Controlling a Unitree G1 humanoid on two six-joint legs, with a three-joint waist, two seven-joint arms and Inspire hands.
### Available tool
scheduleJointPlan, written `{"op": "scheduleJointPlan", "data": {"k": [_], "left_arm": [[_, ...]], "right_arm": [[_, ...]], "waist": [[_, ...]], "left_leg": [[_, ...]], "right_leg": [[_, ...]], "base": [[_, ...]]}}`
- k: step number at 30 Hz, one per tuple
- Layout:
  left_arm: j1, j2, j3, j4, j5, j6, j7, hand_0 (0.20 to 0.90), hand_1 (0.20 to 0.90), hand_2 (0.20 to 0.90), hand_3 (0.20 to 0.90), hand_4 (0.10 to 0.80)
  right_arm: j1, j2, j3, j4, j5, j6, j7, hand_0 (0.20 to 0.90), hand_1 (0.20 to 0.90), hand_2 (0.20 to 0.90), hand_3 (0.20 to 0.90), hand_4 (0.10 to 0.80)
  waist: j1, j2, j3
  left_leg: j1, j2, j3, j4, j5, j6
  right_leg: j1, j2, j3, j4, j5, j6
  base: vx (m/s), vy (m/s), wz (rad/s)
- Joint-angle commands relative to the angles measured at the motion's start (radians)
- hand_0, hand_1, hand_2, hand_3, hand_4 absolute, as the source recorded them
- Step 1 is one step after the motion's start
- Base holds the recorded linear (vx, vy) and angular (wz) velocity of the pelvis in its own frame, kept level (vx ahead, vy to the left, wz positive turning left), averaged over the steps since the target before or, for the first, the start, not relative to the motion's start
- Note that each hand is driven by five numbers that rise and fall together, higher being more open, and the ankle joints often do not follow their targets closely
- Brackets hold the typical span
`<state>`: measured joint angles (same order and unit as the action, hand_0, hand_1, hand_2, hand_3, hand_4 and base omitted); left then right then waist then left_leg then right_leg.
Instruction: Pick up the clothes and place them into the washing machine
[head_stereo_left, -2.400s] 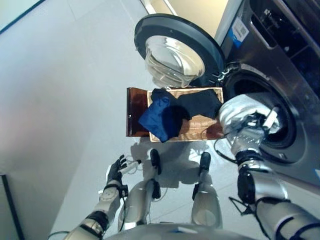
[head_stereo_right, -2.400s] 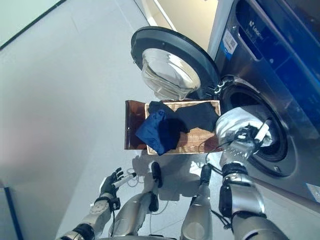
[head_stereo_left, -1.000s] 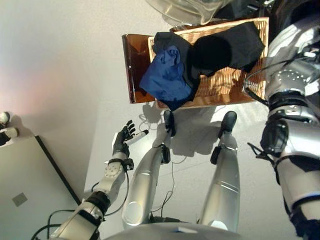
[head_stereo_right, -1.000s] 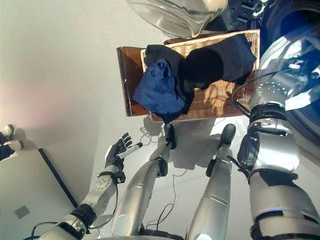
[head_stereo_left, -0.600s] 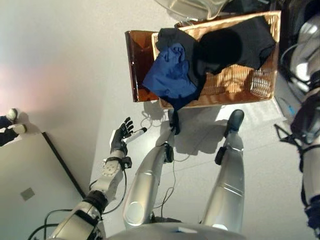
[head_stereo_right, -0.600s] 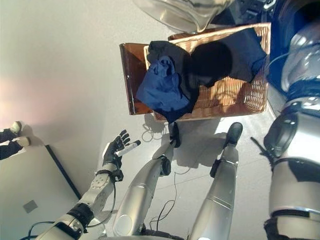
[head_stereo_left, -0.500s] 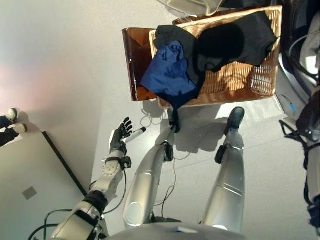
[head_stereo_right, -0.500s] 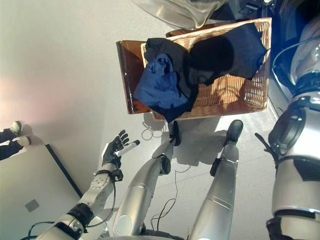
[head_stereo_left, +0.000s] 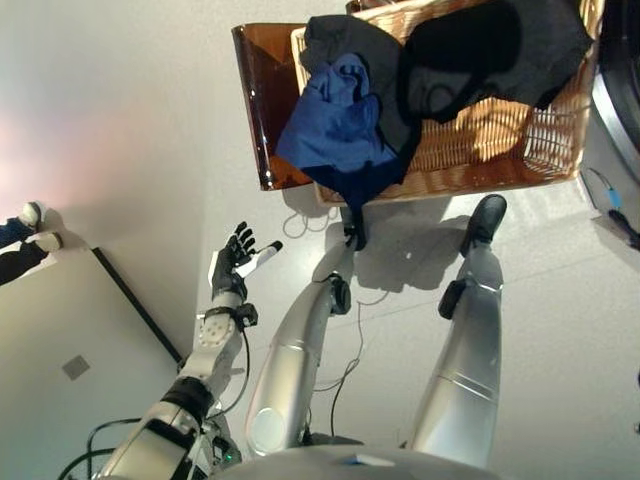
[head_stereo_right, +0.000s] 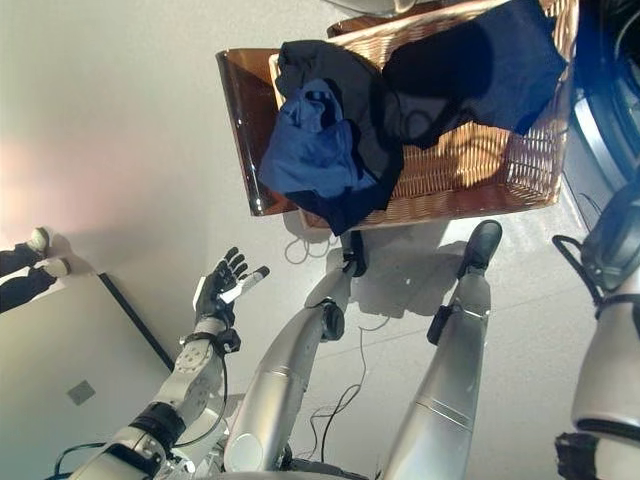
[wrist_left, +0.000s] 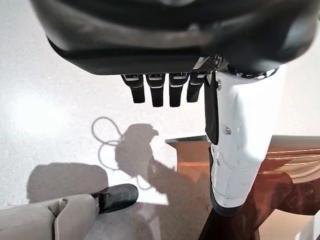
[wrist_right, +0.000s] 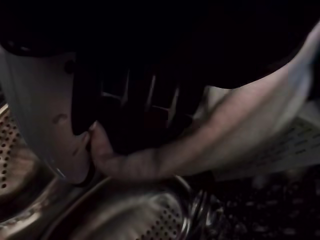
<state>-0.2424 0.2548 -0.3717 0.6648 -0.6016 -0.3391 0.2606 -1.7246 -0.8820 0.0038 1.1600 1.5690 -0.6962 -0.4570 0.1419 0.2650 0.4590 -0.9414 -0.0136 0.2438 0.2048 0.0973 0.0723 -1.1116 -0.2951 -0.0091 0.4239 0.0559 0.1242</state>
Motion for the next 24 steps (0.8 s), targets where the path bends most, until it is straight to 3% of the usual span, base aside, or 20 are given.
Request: {"op": "scheduleJointPlan", "data": {"k": [1, 4, 5, 24], "left_arm": [[0.111, 0.083, 0.017, -0.005, 0.004, -0.047, 0.047, 0.9, 0.9, 0.9, 0.9, 0.8], [0.107, 0.08, 0.017, -0.009, 0.001, -0.044, 0.053, 0.9, 0.9, 0.9, 0.9, 0.8], [0.107, 0.083, 0.02, -0.012, 0.0, -0.045, 0.057, 0.9, 0.9, 0.9, 0.9, 0.8], [0.111, 0.104, 0.029, -0.05, 0.013, -0.038, 0.087, 0.9, 0.9, 0.9, 0.9, 0.8]], "right_arm": [[-0.053, -0.119, 0.238, -0.139, -0.159, -0.027, 0.057, 0.2, 0.2, 0.2, 0.2, 0.3], [-0.034, -0.105, 0.214, -0.126, -0.163, -0.029, 0.037, 0.2, 0.2, 0.2, 0.2, 0.3], [-0.028, -0.104, 0.208, -0.103, -0.183, -0.015, 0.014, 0.9, 0.9, 0.9, 0.9, 0.8], [0.043, -0.079, 0.204, -0.005, -0.365, 0.122, -0.128, 0.9, 0.9, 0.9, 0.9, 0.8]], "waist": [[0.008, 0.027, -0.15], [0.008, 0.03, -0.142], [0.009, 0.027, -0.141], [0.008, 0.016, -0.138]], "left_leg": [[-0.007, 0.084, -0.056, 0.087, -0.118, -0.123], [-0.013, 0.083, -0.057, 0.082, -0.114, -0.121], [-0.017, 0.083, -0.058, 0.083, -0.114, -0.12], [-0.023, 0.075, -0.055, 0.071, -0.115, -0.112]], "right_leg": [[-0.052, 0.009, 0.05, 0.095, -0.047, 0.006], [-0.061, 0.01, 0.052, 0.095, -0.045, 0.007], [-0.064, 0.009, 0.052, 0.096, -0.044, 0.007], [-0.059, 0.011, 0.04, 0.068, -0.023, 0.003]], "base": [[0.0, 0.0, 0.0], [-0.001, -0.005, 0.01], [-0.004, -0.004, 0.04], [0.0, 0.0, 0.0]]}}
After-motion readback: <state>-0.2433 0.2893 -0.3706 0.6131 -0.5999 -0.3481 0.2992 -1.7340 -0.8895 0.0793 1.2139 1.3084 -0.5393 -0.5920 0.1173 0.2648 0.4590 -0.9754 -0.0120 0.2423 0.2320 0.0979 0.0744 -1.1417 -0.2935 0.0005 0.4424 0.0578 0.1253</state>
